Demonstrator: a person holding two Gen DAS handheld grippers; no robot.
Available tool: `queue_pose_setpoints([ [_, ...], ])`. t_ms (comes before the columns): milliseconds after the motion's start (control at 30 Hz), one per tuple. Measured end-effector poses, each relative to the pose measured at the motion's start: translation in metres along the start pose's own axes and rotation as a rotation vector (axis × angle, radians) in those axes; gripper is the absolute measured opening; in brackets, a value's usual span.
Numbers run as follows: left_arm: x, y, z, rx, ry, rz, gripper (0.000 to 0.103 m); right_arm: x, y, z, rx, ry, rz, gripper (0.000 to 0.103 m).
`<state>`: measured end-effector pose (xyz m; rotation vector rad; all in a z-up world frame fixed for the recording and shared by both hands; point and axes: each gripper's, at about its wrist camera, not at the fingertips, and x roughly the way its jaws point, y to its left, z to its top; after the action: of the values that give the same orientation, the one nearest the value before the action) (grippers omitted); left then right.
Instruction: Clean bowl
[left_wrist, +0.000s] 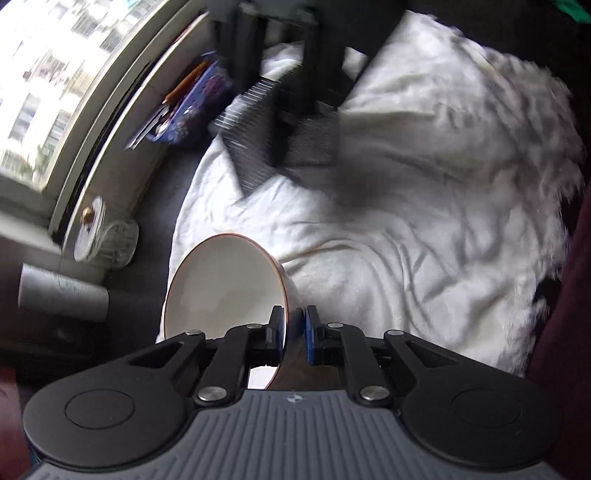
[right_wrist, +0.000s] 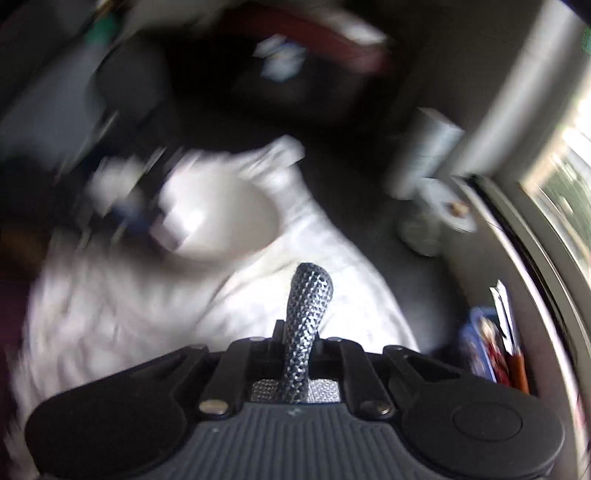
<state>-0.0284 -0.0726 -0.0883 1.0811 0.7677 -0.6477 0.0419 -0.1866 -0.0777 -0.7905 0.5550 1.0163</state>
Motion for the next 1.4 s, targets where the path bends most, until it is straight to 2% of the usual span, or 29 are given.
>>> queue_pose_setpoints([
  [33, -0.001, 0.002, 0.001, -0.021, 0.002, -0.005, 0.012, 0.004, 0.003, -0.002, -0.017, 0.011, 0.015, 0.01],
  [100, -0.004, 0.008, 0.001, -0.083, -0.002, -0.035, 0.012, 0.008, 0.005, -0.005, 0.005, 0.049, 0.026, 0.025],
  [167, -0.013, 0.021, 0.0, -0.212, -0.035, -0.081, 0.012, 0.0, 0.002, -0.008, 0.066, 0.053, 0.016, 0.062],
  [267, -0.028, 0.04, -0.007, -0.408, -0.093, -0.149, 0.012, -0.02, -0.003, -0.012, 0.159, 0.006, 0.029, 0.07],
  [333, -0.033, 0.045, -0.011, -0.478, -0.111, -0.164, 0.012, -0.037, -0.005, -0.019, 0.249, -0.013, 0.032, 0.075],
  [533, -0.046, 0.056, -0.021, -0.655, -0.162, -0.22, 0.012, -0.083, -0.01, -0.044, 0.515, -0.073, 0.051, 0.08],
  [633, -0.048, 0.054, -0.022, -0.669, -0.153, -0.201, 0.012, -0.103, -0.015, -0.059, 0.73, -0.079, 0.054, 0.084],
  [733, -0.05, 0.052, -0.023, -0.698, -0.157, -0.207, 0.012, -0.112, -0.025, -0.08, 0.991, -0.095, 0.101, 0.085],
  [800, -0.051, 0.051, -0.022, -0.711, -0.167, -0.213, 0.012, -0.113, -0.028, -0.092, 1.165, -0.087, 0.099, 0.085],
  [867, -0.051, 0.05, -0.02, -0.722, -0.172, -0.218, 0.012, -0.11, -0.028, -0.098, 1.307, -0.078, 0.091, 0.085],
  [900, -0.05, 0.05, -0.02, -0.727, -0.173, -0.221, 0.012, -0.108, -0.027, -0.097, 1.336, -0.077, 0.08, 0.085],
  [1033, -0.049, 0.046, -0.017, -0.734, -0.182, -0.229, 0.012, -0.091, -0.025, -0.07, 1.334, -0.06, -0.039, 0.084],
  [1133, -0.049, 0.044, -0.017, -0.746, -0.192, -0.23, 0.012, -0.068, -0.024, -0.043, 1.27, -0.015, -0.123, 0.082],
  [1200, -0.05, 0.043, -0.018, -0.754, -0.199, -0.228, 0.012, -0.056, -0.021, -0.039, 1.21, 0.052, -0.163, 0.067],
  [1300, -0.053, 0.045, -0.023, -0.782, -0.215, -0.223, 0.012, -0.065, -0.017, -0.053, 1.196, 0.075, -0.183, 0.054],
  [1333, -0.053, 0.046, -0.023, -0.787, -0.217, -0.224, 0.012, -0.07, -0.017, -0.059, 1.201, 0.073, -0.18, 0.043],
  [1400, -0.052, 0.048, -0.024, -0.794, -0.222, -0.226, 0.012, -0.08, -0.017, -0.071, 1.231, 0.075, -0.161, 0.039],
])
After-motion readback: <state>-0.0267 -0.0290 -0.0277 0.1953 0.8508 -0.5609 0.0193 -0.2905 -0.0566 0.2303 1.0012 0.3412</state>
